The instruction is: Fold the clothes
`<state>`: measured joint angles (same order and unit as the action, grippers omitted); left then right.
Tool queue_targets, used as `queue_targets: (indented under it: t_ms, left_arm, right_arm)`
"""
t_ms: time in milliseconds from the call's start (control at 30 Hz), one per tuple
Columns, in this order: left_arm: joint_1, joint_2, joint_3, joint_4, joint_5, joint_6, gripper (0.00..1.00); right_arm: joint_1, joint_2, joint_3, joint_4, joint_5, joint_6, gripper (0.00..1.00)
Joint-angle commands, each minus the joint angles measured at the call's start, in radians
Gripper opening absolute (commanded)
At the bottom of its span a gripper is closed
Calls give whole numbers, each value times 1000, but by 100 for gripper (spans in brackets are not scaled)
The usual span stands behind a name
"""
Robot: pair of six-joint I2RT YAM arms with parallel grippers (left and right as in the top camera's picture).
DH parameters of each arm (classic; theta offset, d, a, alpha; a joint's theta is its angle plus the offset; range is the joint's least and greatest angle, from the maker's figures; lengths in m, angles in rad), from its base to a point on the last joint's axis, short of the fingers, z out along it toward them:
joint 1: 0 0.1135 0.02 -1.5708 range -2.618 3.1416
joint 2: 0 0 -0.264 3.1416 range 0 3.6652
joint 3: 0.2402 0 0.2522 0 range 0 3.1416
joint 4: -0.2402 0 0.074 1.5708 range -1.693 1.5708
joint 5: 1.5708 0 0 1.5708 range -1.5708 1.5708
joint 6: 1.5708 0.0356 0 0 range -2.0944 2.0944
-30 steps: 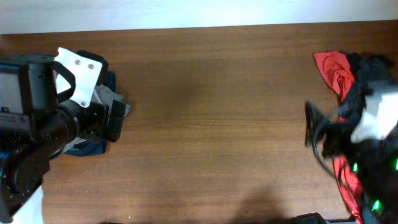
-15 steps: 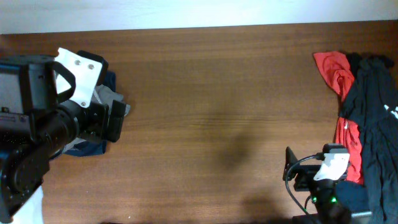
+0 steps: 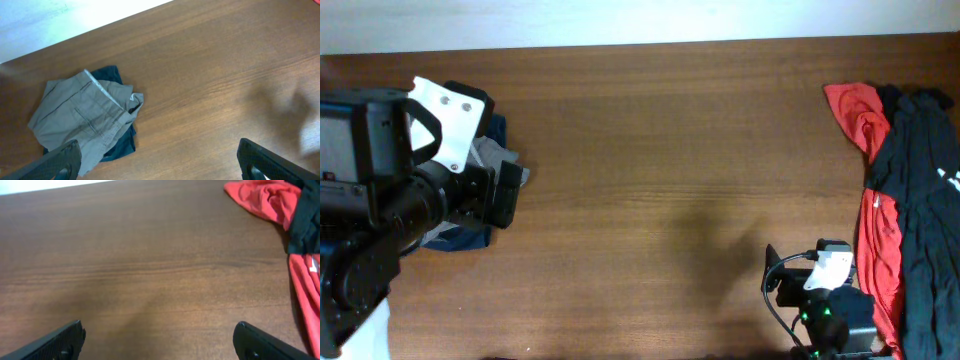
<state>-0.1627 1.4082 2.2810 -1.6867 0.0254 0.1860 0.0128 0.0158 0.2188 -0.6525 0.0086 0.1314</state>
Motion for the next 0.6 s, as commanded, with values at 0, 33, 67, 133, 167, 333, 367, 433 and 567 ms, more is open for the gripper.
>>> queue_targets:
  t_ms: [0, 33, 67, 133, 167, 333, 367, 433, 567]
  left_arm:
    - [-5, -5, 0, 1, -7, -13, 99]
    - [-5, -5, 0, 1, -7, -13, 99]
    - [-5, -5, 0, 1, -6, -13, 99]
    - [-5, -5, 0, 1, -7, -13, 99]
    - [-5, -5, 0, 1, -7, -13, 99]
    - [-5, -5, 0, 1, -7, -13, 99]
    - [-5, -5, 0, 1, -7, -13, 99]
    - [-5, -5, 0, 1, -7, -13, 99]
    - [-5, -5, 0, 1, -7, -13, 99]
  right_arm:
    - [-41, -13, -38, 21, -8, 8, 99]
    - [-43, -13, -44, 21, -8, 8, 99]
    - [-43, -13, -53, 21, -8, 8, 99]
    - [-43, -13, -63, 0, -8, 8, 99]
    - [-43, -13, -63, -2, -7, 8, 99]
    - [-43, -13, -63, -2, -8, 8, 99]
    - [-43, -13, -63, -2, -8, 8, 99]
    - [-43, -13, -63, -2, -8, 8, 99]
    - [-43, -13, -63, -2, -8, 8, 99]
